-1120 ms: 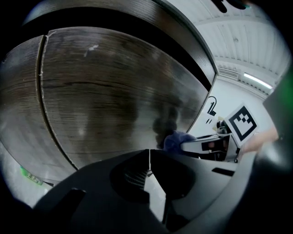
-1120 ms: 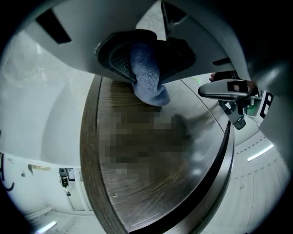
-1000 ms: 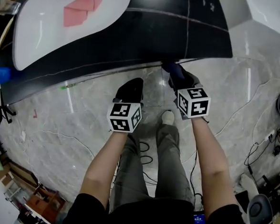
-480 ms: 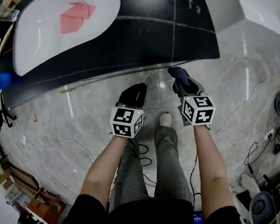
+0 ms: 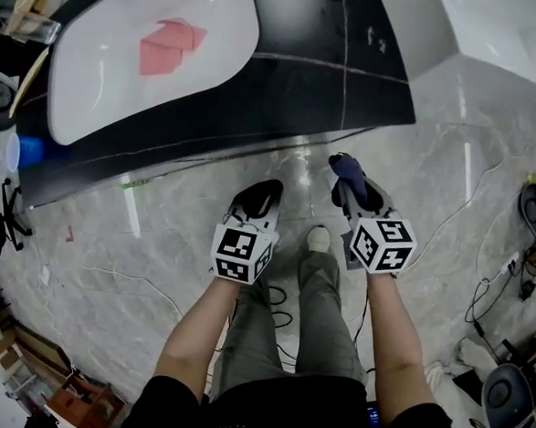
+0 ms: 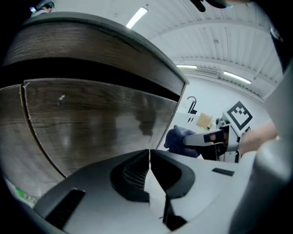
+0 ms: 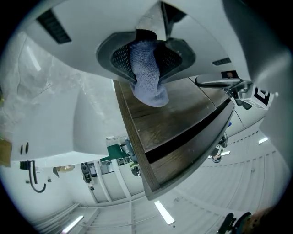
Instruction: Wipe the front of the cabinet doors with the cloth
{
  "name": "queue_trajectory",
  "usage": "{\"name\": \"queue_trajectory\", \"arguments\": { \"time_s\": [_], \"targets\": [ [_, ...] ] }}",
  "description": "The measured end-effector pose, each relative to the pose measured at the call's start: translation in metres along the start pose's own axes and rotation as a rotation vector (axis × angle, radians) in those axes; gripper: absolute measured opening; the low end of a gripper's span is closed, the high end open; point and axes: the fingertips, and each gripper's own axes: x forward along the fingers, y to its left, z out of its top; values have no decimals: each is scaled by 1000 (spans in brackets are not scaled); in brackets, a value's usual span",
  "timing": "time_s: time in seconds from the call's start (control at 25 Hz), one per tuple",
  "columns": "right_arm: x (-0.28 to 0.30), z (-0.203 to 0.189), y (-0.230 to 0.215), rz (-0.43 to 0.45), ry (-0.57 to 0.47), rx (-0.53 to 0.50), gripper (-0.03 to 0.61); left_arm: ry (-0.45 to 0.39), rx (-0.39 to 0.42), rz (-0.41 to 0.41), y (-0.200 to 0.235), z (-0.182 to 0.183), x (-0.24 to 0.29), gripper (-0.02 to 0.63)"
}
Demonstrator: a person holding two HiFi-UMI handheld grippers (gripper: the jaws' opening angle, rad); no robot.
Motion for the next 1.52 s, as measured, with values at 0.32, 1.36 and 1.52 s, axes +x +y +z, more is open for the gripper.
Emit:
{"name": "queue_trajectory", "arguments": {
  "time_s": [0.32, 1.36, 1.52],
  "targets": [
    [-36, 27, 45, 32, -42, -38, 117, -48, -3, -5, 0, 29, -45, 15],
    [-118, 82, 174, 98, -117, -56, 118, -172, -43, 37, -2, 93, -202, 15],
    [-129, 89, 196, 118, -124, -80, 117, -192, -41, 39, -2, 100, -218, 15]
  ]
}}
